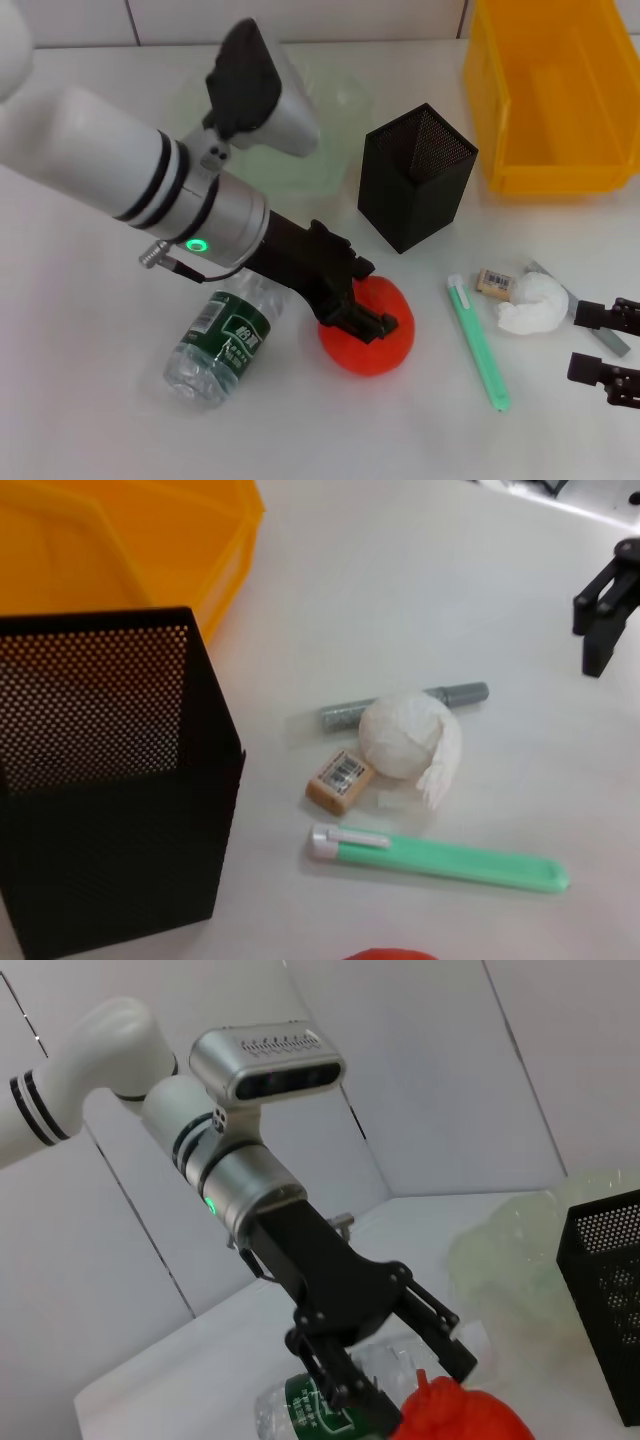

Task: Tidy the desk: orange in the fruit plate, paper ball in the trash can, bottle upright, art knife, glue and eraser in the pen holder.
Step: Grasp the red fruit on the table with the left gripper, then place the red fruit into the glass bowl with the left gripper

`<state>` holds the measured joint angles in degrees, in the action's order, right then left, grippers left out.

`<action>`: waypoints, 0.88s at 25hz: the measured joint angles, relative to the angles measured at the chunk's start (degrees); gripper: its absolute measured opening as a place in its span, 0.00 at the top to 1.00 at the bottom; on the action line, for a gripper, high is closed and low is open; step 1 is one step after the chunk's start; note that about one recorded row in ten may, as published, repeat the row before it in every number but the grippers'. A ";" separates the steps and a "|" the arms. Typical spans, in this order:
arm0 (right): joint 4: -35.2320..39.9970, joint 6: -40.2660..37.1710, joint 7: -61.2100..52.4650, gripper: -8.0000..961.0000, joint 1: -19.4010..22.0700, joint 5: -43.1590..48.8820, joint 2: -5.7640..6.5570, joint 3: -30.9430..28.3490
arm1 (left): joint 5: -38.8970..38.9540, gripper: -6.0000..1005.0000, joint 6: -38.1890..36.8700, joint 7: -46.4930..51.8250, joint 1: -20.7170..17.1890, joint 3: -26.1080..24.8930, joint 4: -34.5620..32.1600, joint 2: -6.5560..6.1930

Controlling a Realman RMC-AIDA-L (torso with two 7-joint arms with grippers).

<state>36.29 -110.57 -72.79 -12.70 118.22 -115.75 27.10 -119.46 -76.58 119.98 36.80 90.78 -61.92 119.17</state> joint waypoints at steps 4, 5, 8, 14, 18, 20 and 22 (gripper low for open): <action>0.00 -0.07 0.02 0.21 0.00 0.00 -0.22 -0.01 | -0.22 0.26 2.19 0.17 -0.14 1.82 0.72 0.01; 0.00 -0.10 0.02 0.21 0.01 0.00 -0.24 0.00 | -0.22 0.26 2.19 0.17 -0.14 1.82 0.72 0.01; -0.09 -0.14 0.02 0.21 0.05 0.00 -0.35 -0.03 | -0.44 0.33 3.10 0.13 -0.15 2.21 1.53 0.01; -0.17 -0.17 0.03 0.21 0.20 0.00 -0.36 -0.12 | -0.14 0.61 3.62 -0.73 -0.43 2.91 1.79 0.01; -0.17 -0.17 0.03 0.21 0.29 0.00 -0.36 -0.15 | 0.35 0.67 3.16 -0.80 -0.65 2.73 1.49 0.00; -0.19 -0.18 0.02 0.21 0.35 0.00 -0.35 -0.16 | 1.06 0.70 2.89 -0.93 -0.98 2.59 0.99 -0.05; -0.29 -0.18 0.02 0.21 0.37 0.00 -0.35 -0.14 | 2.83 0.73 1.55 -1.69 -1.80 1.75 -0.24 -0.28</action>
<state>36.01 -110.75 -72.77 -12.33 118.22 -116.10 26.96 -116.63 -75.03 118.29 35.00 92.53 -62.16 118.89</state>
